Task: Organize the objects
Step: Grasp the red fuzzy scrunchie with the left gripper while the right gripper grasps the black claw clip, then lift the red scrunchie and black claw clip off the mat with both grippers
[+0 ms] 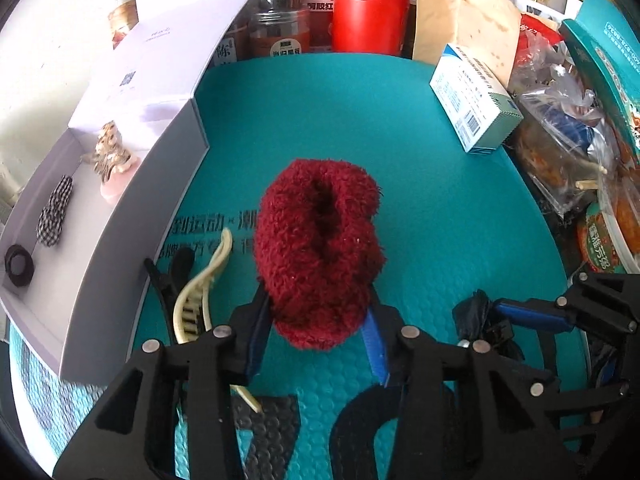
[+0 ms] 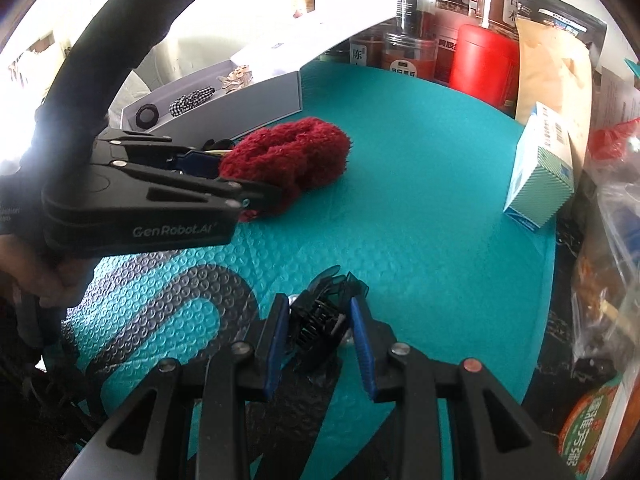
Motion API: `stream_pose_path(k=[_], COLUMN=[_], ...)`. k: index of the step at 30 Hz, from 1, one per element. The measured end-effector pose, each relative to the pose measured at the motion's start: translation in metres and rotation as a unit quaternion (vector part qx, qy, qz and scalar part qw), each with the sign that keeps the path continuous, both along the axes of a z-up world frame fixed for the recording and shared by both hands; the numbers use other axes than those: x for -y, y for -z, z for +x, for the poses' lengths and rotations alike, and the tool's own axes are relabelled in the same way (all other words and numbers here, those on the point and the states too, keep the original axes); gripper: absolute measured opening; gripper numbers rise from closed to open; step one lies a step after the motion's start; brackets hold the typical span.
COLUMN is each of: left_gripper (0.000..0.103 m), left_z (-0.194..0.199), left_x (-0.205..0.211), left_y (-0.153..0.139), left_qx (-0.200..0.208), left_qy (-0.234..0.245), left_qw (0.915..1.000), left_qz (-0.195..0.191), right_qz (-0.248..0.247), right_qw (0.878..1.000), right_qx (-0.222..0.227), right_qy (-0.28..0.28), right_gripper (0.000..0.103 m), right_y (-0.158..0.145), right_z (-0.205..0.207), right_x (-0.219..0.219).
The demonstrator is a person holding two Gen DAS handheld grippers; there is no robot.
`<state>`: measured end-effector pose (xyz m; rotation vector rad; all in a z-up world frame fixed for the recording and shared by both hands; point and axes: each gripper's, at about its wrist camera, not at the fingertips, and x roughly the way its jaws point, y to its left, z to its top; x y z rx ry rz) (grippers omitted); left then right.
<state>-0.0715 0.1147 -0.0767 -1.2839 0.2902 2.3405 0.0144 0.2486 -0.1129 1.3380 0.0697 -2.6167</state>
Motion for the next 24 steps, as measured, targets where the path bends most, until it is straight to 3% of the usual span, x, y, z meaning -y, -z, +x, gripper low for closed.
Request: stream_pose_path(k=[11,24], left_gripper=[0.039,0.04], left_z=[0.043,0.087], left_x=[0.036,0.075], left_y=[-0.009,-0.007], left_qx=[0.009,0.018], left_qy=[-0.014,-0.026], left_qw=[0.9998,0.9995], left_qz=[0.009,-0.008], right_qz=[-0.002,-0.007], right_qw=[1.0,1.0], right_qx=[-0.005,-0.006], right_qy=[-0.011,-0.028], right_gripper=[0.031,0.031], right_y=[0.001,0.003], right_z=[0.014,0.026], right_x=[0.01,0.027])
